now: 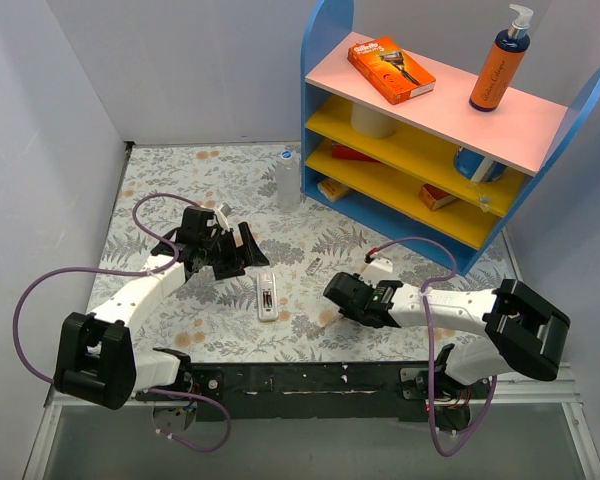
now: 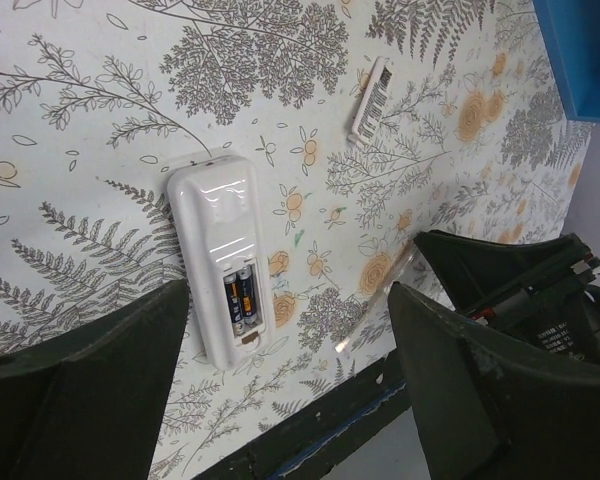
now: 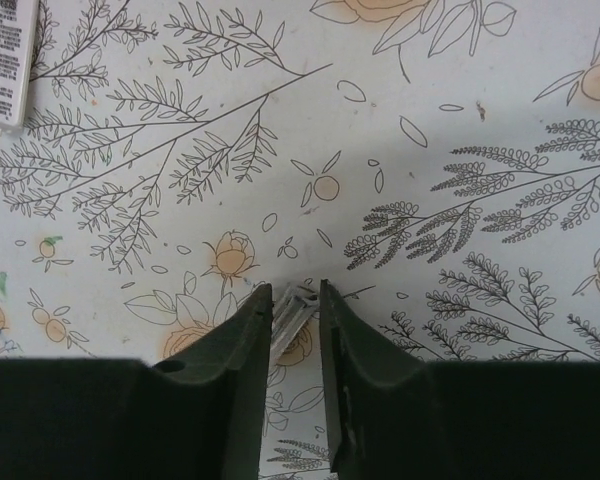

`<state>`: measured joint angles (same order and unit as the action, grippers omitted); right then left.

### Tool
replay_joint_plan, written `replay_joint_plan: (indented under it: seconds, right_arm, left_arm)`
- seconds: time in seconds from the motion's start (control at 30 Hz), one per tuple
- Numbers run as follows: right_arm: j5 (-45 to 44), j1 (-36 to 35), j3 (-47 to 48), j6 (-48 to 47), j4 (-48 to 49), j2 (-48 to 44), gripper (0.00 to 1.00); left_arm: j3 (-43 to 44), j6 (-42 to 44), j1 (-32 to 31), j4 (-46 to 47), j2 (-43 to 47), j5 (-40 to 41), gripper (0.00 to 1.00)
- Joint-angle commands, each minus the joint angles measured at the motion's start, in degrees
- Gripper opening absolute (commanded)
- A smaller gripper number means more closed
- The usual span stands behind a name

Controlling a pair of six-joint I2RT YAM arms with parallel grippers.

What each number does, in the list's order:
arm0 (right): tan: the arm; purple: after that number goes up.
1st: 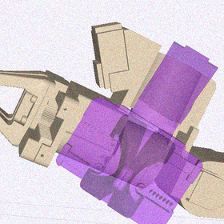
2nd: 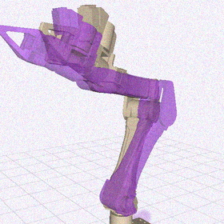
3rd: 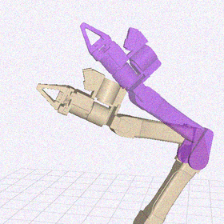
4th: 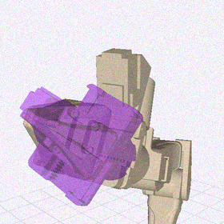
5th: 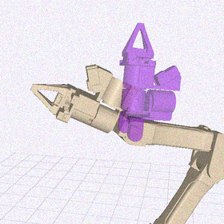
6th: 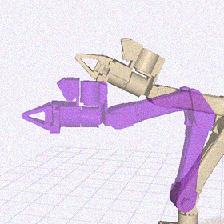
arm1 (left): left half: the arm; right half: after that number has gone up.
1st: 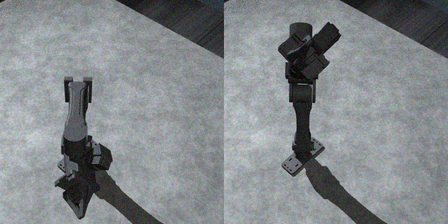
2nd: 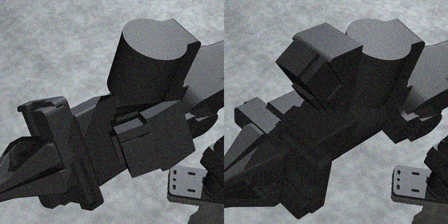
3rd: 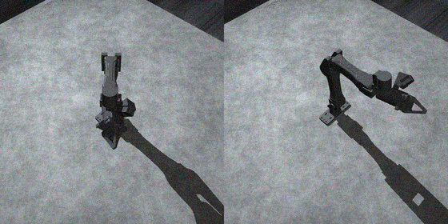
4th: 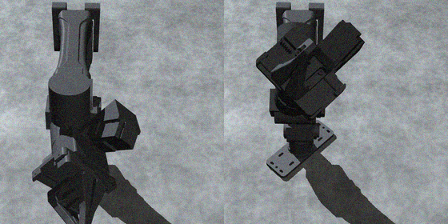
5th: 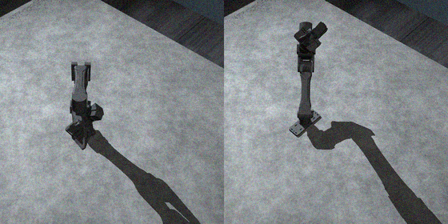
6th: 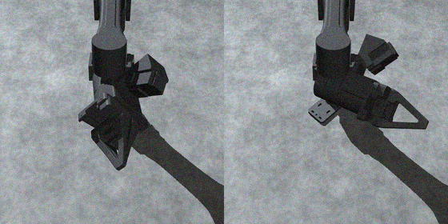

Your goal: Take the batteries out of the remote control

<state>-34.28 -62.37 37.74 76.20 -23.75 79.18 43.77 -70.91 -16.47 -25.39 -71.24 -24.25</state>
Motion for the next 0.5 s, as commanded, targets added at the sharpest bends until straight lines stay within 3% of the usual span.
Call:
replay_joint_plan:
  seconds: [0.0, 0.13, 0.37, 0.47]
  right_arm:
    - [-0.44, -0.03, 1.11, -1.23, 1.24, -0.16, 0.19]
    - [-1.83, 0.05, 2.25, -4.83, 2.57, -1.83, 0.01]
    - [-3.25, 0.67, 3.40, -13.00, 7.04, -3.85, 0.01]
    - [-1.23, 1.55, 3.22, -20.11, 13.27, -6.92, 0.01]
  left_arm:
    - [-0.70, 1.30, -0.32, 2.80, 2.33, -3.61, 0.80]
    - [-1.49, 1.83, -0.32, 4.46, 4.79, -5.36, 0.79]
    - [-2.28, 1.48, -0.32, 7.89, 7.70, -10.80, 0.75]
    - [-3.33, 1.83, -0.32, 9.73, 7.61, -14.93, 0.70]
